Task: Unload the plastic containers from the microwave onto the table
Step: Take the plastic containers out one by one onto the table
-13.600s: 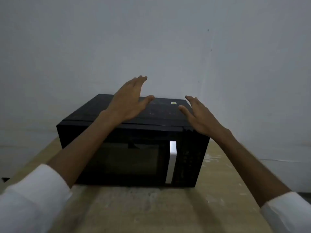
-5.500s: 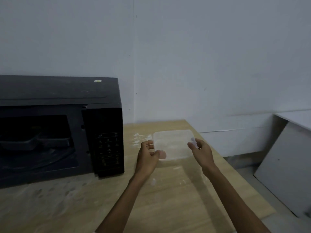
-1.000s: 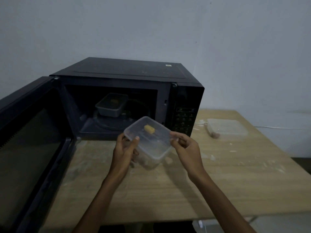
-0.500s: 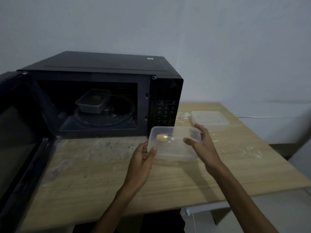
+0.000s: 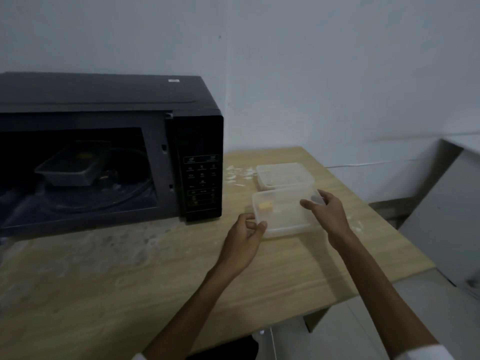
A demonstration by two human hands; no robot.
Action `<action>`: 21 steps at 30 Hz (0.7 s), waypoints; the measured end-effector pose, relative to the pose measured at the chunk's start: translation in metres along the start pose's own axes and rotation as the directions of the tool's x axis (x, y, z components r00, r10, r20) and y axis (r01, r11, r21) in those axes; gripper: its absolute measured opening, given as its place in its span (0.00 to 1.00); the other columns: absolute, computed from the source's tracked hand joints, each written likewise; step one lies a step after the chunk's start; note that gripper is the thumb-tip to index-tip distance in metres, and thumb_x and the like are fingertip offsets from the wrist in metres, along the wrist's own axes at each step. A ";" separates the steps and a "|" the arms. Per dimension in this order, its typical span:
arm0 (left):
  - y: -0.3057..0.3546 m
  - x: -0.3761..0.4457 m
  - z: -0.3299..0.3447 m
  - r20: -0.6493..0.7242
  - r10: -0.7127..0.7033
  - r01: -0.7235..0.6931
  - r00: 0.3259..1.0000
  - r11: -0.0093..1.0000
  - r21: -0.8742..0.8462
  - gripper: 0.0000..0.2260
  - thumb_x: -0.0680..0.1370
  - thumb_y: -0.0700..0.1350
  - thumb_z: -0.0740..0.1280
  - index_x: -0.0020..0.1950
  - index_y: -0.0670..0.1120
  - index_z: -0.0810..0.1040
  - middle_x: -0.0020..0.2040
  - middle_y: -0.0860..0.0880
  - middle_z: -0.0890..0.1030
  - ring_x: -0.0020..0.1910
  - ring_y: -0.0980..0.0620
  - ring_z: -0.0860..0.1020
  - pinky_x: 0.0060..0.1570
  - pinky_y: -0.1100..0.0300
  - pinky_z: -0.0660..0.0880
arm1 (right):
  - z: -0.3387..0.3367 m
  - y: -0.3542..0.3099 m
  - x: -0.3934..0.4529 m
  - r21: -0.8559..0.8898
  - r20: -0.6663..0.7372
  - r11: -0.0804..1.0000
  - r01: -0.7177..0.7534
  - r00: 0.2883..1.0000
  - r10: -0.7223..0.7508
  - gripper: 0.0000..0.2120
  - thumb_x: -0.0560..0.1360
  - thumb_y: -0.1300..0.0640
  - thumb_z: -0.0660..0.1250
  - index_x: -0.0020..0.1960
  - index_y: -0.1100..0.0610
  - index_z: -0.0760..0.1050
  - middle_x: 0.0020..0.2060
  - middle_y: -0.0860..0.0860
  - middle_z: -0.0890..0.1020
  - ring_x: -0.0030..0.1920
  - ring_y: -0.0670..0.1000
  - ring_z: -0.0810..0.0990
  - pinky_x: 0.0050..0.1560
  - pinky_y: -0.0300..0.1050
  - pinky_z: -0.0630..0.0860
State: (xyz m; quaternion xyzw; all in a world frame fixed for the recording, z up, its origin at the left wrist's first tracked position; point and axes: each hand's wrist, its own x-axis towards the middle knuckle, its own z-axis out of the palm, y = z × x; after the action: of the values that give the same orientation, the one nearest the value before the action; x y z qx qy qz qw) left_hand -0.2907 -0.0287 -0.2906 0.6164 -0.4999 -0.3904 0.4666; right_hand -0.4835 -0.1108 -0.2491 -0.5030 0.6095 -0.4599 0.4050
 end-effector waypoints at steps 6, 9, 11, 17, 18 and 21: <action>0.005 0.029 0.028 0.050 -0.054 0.052 0.997 0.998 0.041 0.17 0.78 0.55 0.66 0.64 0.48 0.73 0.52 0.50 0.82 0.50 0.47 0.82 0.48 0.52 0.80 | -0.015 0.019 0.037 -0.100 -0.059 0.995 -0.003 0.998 -0.003 0.31 0.69 0.53 0.77 0.69 0.59 0.74 0.63 0.55 0.80 0.61 0.55 0.79 0.63 0.55 0.76; 0.005 0.041 0.034 0.071 -0.066 0.061 0.995 0.995 0.080 0.18 0.78 0.55 0.66 0.64 0.48 0.73 0.52 0.49 0.82 0.48 0.49 0.82 0.48 0.54 0.78 | -0.017 0.027 0.049 -0.131 -0.056 0.991 0.001 0.998 -0.009 0.31 0.69 0.52 0.77 0.69 0.59 0.74 0.64 0.55 0.79 0.63 0.56 0.78 0.64 0.55 0.75; 0.005 0.047 0.038 0.075 -0.063 0.056 0.995 0.993 0.100 0.19 0.78 0.56 0.66 0.64 0.47 0.73 0.53 0.49 0.83 0.48 0.48 0.82 0.49 0.52 0.78 | -0.018 0.029 0.054 -0.146 -0.051 0.989 -0.004 0.999 -0.004 0.31 0.70 0.52 0.76 0.70 0.60 0.73 0.65 0.56 0.78 0.64 0.57 0.77 0.65 0.57 0.74; 0.004 0.056 0.041 0.094 -0.081 0.074 0.992 0.994 0.076 0.19 0.77 0.57 0.67 0.63 0.48 0.73 0.54 0.48 0.83 0.42 0.52 0.80 0.44 0.55 0.77 | -0.020 0.037 0.066 -0.162 -0.037 0.986 -0.029 0.999 0.023 0.29 0.70 0.53 0.76 0.68 0.60 0.75 0.62 0.57 0.80 0.61 0.58 0.79 0.63 0.55 0.75; 0.005 0.055 0.040 0.099 -0.083 0.077 0.992 0.995 0.067 0.19 0.77 0.57 0.67 0.63 0.48 0.74 0.54 0.48 0.83 0.41 0.53 0.80 0.43 0.57 0.76 | -0.020 0.038 0.066 -0.169 -0.037 0.985 -0.027 0.999 0.021 0.29 0.70 0.52 0.76 0.68 0.60 0.74 0.63 0.57 0.80 0.62 0.58 0.78 0.64 0.54 0.75; 0.007 0.050 0.038 0.097 -0.080 0.077 0.992 0.996 0.035 0.19 0.79 0.56 0.66 0.65 0.48 0.72 0.51 0.52 0.81 0.38 0.55 0.79 0.42 0.59 0.74 | -0.021 0.035 0.060 -0.232 -0.055 0.973 0.018 0.998 -0.031 0.31 0.72 0.51 0.75 0.71 0.60 0.71 0.66 0.56 0.77 0.66 0.56 0.76 0.65 0.49 0.71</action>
State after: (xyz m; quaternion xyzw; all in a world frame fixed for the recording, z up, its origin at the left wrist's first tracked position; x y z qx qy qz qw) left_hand -0.3184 -0.0850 -0.2942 0.6229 -0.5037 -0.4303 0.4162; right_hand -0.5221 -0.1639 -0.2798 -0.5407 0.6642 -0.4051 0.3199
